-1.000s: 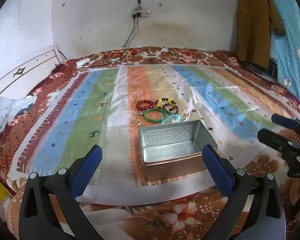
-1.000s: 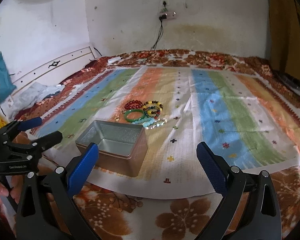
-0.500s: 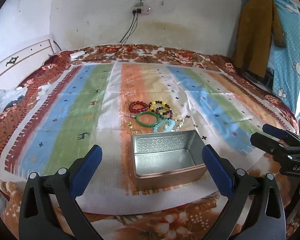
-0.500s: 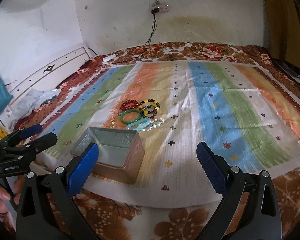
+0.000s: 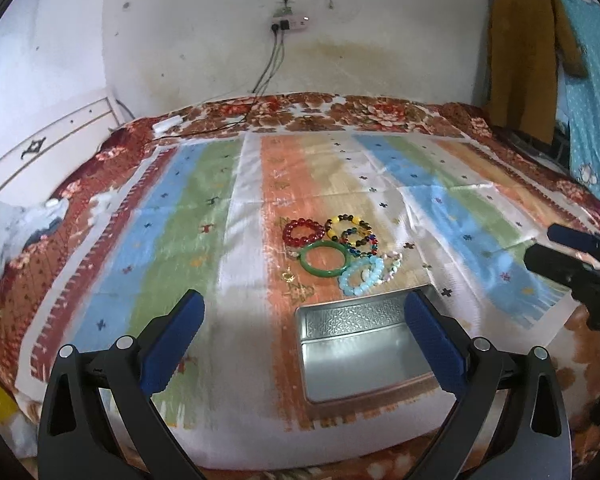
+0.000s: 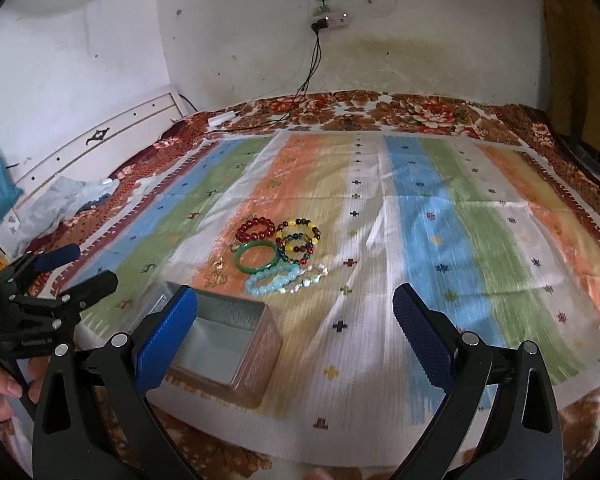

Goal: Organize jewelry
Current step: 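Grasp the gold earring with the left tool while the right tool grasps the multicolour bead bracelet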

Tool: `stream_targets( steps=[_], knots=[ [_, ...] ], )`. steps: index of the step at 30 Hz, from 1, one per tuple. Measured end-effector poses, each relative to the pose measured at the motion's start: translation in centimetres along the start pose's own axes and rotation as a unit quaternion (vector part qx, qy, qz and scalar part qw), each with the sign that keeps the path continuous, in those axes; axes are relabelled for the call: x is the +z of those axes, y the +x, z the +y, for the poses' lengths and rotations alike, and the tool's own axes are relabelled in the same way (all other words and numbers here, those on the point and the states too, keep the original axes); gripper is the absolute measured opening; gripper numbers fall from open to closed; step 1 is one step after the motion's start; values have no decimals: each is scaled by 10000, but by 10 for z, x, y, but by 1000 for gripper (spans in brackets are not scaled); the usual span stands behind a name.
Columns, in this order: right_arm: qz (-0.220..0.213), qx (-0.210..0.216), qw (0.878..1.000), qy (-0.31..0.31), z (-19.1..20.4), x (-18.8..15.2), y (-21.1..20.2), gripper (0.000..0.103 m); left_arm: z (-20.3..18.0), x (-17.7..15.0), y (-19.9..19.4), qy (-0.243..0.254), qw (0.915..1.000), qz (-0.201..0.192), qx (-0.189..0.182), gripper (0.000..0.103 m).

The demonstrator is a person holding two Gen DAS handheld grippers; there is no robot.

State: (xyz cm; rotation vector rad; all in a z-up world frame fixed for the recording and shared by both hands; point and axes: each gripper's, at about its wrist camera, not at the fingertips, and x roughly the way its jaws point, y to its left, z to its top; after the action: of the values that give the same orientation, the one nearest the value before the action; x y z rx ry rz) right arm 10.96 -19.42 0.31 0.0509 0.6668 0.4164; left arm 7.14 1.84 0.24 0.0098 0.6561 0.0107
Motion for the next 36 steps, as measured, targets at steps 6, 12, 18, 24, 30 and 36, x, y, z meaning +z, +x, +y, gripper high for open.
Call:
stream_targets(
  steps=[6, 12, 18, 24, 30, 36],
  knots=[
    [-20, -129, 9999, -45, -3, 11, 10, 99, 1, 15, 13, 99, 9999, 20, -109, 97],
    [150, -77, 9998, -39, -8, 19, 25, 99, 12, 26, 31, 52, 9999, 141, -37, 97],
    [233, 3, 9996, -134, -8, 33, 40, 99, 18, 39, 48, 55, 9995, 299, -113, 97],
    [463, -75, 9989, -38, -15, 45, 62, 99, 29, 45, 76, -132, 9968, 763, -212, 97],
    [855, 117, 9958, 303, -24, 49, 85, 99, 32, 49, 96, -100, 9944, 1025, -222, 97],
    [994, 110, 9946, 267, -23, 54, 100, 99, 33, 51, 115, -127, 9905, 1332, -300, 97]
  ],
)
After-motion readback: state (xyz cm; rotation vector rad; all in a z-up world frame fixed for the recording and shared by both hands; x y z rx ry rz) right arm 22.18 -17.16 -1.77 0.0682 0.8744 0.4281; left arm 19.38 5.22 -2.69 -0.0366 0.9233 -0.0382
